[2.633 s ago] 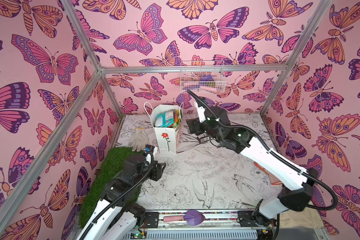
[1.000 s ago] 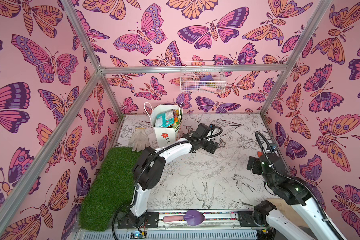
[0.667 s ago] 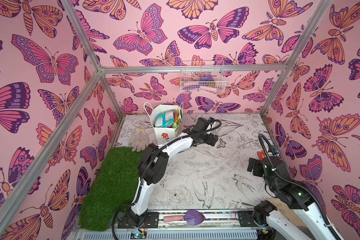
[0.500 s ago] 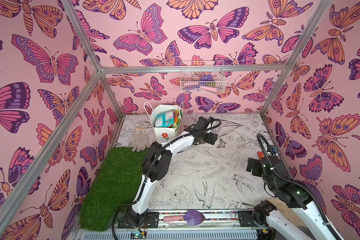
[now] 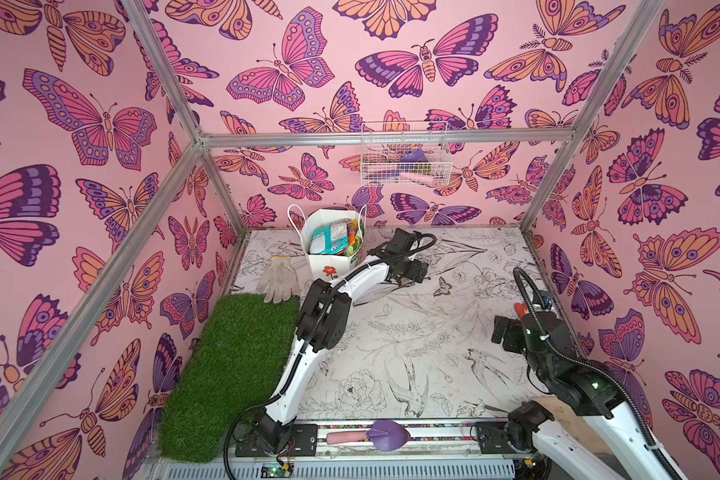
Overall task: Place the snacks into the paper bag
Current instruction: 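Lower the open left gripper onto the brown snack bar and close it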
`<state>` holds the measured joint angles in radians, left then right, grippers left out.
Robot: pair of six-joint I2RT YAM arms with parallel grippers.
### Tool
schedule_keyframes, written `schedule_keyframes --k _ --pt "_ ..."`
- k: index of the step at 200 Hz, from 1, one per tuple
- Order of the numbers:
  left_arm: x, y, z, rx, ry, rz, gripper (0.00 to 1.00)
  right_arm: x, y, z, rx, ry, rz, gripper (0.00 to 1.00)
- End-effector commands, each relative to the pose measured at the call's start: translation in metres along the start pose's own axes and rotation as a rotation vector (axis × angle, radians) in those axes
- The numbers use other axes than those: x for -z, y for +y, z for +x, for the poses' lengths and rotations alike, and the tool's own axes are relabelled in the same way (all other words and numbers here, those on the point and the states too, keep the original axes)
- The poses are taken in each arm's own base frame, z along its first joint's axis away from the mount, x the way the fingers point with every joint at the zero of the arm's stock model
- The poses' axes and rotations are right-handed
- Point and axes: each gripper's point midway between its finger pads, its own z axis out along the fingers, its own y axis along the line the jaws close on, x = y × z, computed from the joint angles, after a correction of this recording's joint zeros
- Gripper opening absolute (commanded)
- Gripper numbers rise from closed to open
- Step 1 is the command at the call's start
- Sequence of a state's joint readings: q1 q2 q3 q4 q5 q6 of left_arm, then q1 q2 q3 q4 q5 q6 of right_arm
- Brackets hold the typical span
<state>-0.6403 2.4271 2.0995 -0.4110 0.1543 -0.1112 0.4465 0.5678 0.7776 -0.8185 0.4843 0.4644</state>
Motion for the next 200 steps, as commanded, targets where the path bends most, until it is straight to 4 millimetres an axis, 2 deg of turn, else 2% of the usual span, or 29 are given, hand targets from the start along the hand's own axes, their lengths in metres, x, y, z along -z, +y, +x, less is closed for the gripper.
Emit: schedule_keyframes --k 1,121,200 --pt "-0.011 0.01 0.015 -0.007 0.067 -0.01 0.92 0.001 0.001 -0.001 -0.008 -0.01 -0.012 0.99" --pt "-0.041 0.021 0.043 -0.005 0.157 -0.027 0.92 0.001 0.003 0.0 -0.01 -0.014 -0.026 0.99" --pt "-0.044 0.014 0.058 -0.002 0.212 -0.001 0.85 0.003 0.002 -0.002 -0.017 -0.026 -0.032 0.99"
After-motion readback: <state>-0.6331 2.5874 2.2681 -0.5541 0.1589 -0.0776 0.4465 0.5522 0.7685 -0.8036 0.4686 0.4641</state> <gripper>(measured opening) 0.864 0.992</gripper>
